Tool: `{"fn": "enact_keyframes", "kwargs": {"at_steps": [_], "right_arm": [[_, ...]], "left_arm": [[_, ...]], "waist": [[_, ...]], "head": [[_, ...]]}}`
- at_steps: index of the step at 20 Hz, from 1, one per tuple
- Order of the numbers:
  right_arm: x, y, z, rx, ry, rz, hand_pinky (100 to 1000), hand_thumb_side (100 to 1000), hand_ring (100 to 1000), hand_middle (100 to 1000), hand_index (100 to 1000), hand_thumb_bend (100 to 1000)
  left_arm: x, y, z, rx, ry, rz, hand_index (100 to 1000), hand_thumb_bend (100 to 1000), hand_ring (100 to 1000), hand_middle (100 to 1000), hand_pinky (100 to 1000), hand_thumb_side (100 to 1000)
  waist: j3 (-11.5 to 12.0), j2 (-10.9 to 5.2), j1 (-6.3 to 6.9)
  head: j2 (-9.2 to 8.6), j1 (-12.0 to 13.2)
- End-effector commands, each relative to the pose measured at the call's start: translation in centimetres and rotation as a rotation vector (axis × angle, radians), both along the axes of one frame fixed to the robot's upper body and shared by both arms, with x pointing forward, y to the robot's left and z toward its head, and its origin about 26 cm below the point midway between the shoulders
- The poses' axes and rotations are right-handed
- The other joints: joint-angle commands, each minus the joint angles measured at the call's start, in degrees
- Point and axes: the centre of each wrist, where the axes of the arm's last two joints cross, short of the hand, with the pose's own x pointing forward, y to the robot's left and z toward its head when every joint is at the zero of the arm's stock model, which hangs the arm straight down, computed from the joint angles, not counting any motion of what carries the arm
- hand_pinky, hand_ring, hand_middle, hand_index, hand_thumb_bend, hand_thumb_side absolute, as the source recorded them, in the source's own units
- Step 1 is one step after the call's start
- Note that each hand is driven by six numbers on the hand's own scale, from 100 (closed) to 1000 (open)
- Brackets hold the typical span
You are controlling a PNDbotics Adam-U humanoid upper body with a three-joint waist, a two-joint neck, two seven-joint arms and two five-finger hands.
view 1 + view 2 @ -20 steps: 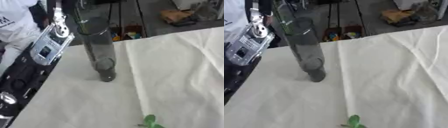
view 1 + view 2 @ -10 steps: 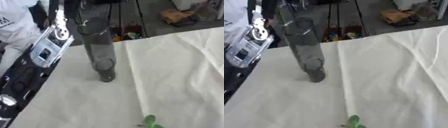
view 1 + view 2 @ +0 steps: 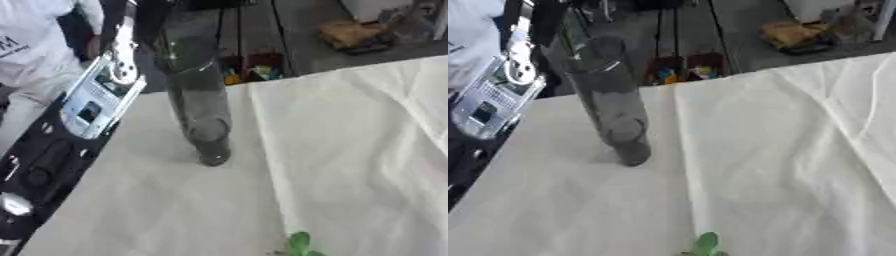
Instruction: Arrange flowers into the vase.
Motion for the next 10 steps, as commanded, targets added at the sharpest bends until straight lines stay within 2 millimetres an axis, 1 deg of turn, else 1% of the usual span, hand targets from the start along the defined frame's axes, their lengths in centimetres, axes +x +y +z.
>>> {"fn": "enact_keyframes", "kwargs": {"at_steps": [1, 10], "right_arm": [[-0.31, -0.08, 0.9, -0.014, -0.029, -0.004, 776, 1000, 851, 527, 817, 100], [-0.31, -0.09, 0.89, -0.006, -0.028, -0.009, 774, 1000, 849, 526, 816, 100]], "left_arm": [[-0.55, 1.03, 1.24, 0.031, -0.025, 0.03, 914, 100, 875, 946, 671, 1000], [-0.98, 1.48, 0.53, 0.091, 0.023, 0.039, 960, 100, 889, 976, 686, 1000]], "waist": [[0.2, -1.23, -0.39], [0.4, -1.28, -0.54]], "head": [[-0.46, -0.1], [-0.45, -0.3]]}}
